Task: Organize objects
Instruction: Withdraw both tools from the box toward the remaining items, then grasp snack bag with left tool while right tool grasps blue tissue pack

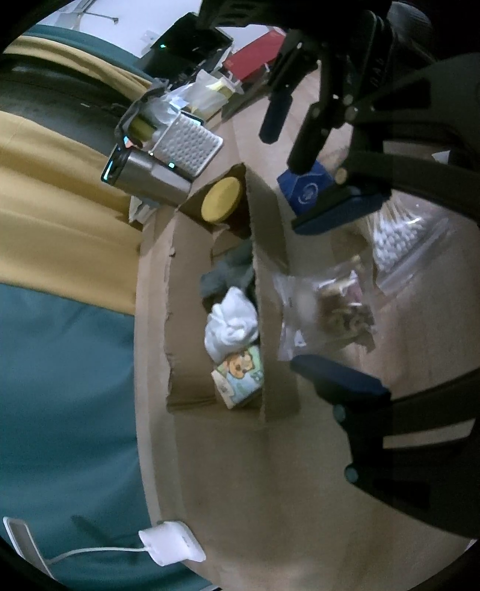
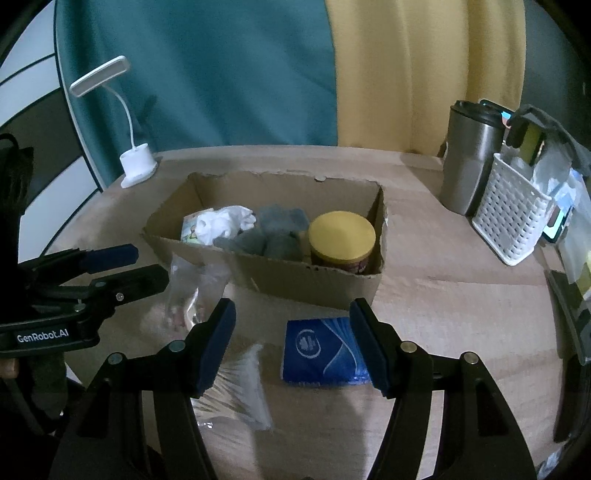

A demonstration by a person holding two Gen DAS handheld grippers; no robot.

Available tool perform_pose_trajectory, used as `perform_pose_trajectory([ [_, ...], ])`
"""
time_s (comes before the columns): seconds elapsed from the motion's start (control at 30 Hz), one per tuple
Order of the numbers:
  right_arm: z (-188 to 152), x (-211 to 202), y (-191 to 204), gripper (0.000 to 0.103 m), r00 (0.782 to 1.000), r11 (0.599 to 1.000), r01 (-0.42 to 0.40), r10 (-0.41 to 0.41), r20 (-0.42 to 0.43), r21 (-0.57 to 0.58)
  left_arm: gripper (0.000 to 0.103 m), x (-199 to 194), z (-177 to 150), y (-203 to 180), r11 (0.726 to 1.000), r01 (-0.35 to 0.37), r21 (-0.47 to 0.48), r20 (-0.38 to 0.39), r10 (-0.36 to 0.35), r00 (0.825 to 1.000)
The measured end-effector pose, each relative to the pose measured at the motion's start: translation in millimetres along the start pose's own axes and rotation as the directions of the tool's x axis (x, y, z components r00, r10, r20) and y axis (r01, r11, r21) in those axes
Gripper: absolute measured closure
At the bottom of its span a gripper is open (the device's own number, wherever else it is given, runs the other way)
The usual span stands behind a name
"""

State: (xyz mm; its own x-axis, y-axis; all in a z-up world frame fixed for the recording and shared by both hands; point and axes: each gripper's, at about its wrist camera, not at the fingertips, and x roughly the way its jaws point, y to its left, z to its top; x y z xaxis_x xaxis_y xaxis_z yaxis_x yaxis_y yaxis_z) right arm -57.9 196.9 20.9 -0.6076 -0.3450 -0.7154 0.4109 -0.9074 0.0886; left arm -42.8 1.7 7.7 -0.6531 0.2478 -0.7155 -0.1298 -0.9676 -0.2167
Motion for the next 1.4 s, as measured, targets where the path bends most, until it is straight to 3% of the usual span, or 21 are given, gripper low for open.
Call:
perform_pose_trajectory([
  [0.3, -9.4, -2.1, -5.2, 0.036, 1.0, 1.0, 0.003, -0.003, -0.007, 0.01, 0.033, 2.5, -11.5, -2.7, 1.0, -0.002, -0.003, -0.016, 0.002, 1.0],
  [0.4, -13.9, -0.3, -7.6, 0.036, 1.0, 1.0, 0.007, -0.006, -0.019, 0.015, 0.024, 4.5, -15.5, -2.5, 1.0, 0.0, -0.008, -0.023, 0.0, 1.0],
  [1.1, -28.3, 29.6, -24.8, 0.034, 0.996, 1.0, 0.012, -0.01, -0.084, 0.026, 0.024, 39.6, -22.2, -1.5, 0.999, -0.028, -0.019, -0.104, 0.026, 0.994],
  [1.23, -28.0, 36.7, -28.1, 0.019, 0.996, 1.0, 0.003, -0.001, -0.092, 0.026, 0.024, 47.1, -21.4, -1.3, 0.999, -0.037, -0.016, -0.115, 0.035, 0.993],
  [1.4, -27.2, 46.3, -29.9, 0.019, 0.994, 1.0, 0.002, 0.0, -0.107, 0.018, 0.024, 56.5, -21.5, -0.1, 0.999, -0.051, -0.01, -0.132, 0.049, 0.99],
])
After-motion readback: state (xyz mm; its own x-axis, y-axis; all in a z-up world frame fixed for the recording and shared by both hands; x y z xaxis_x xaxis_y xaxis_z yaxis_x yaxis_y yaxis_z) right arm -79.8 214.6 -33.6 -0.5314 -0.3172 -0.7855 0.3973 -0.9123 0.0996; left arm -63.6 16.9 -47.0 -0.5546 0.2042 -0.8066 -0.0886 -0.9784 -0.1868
